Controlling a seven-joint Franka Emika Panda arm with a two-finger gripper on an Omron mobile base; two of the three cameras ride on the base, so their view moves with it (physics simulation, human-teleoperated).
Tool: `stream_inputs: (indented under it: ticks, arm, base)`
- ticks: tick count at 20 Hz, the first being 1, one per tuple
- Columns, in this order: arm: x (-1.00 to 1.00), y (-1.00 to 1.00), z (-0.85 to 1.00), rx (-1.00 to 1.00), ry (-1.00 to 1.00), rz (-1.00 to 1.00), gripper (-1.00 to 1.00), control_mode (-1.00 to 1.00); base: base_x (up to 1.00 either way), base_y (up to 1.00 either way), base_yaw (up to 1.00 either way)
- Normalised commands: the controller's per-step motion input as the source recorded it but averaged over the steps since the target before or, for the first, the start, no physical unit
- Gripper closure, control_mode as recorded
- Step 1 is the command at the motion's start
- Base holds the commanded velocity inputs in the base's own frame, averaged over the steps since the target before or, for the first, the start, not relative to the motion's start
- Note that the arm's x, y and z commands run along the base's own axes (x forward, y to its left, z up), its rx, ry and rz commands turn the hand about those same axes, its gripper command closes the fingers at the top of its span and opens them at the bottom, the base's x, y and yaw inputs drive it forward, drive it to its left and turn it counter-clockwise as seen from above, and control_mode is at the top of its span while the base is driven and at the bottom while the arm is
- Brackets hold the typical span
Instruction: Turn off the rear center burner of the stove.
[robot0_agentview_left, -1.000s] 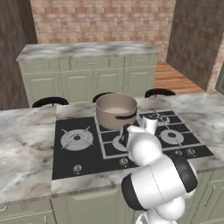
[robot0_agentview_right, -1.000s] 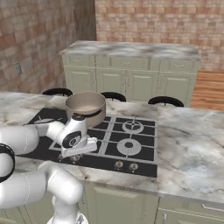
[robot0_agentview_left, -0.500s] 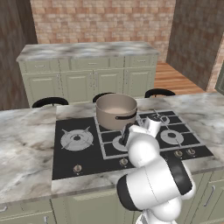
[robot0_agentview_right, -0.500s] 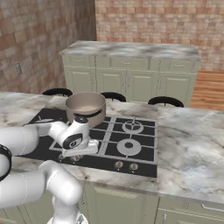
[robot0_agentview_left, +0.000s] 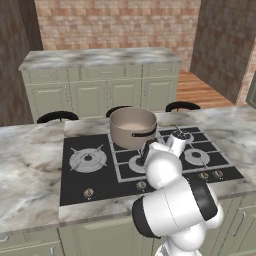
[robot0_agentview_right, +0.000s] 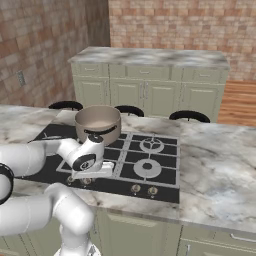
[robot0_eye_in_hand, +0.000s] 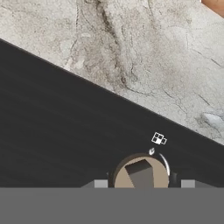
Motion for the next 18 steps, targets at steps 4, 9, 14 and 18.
stream_inputs:
  ticks: [4,9,14,18]
  arm:
    - [0.00,0.09,-0.20,-0.18,0.20,-0.91,1.00,-1.00]
    - [0.00,0.02,-0.24,-0.19,0.19,-0.93,1.00,-1.00]
    - [0.00,0.00,-0.33,-0.16,0.09,-0.98,1.00,-1.00]
    - [0.00,0.00,-0.36,-0.14,0.09,-0.99,1.00,-1.00]
  base:
    - [0.00,0.00,0.00]
    - [0.00,0.00,0.00]
    - [0.00,0.00,0.00]
    - [0.00,0.00,0.00]
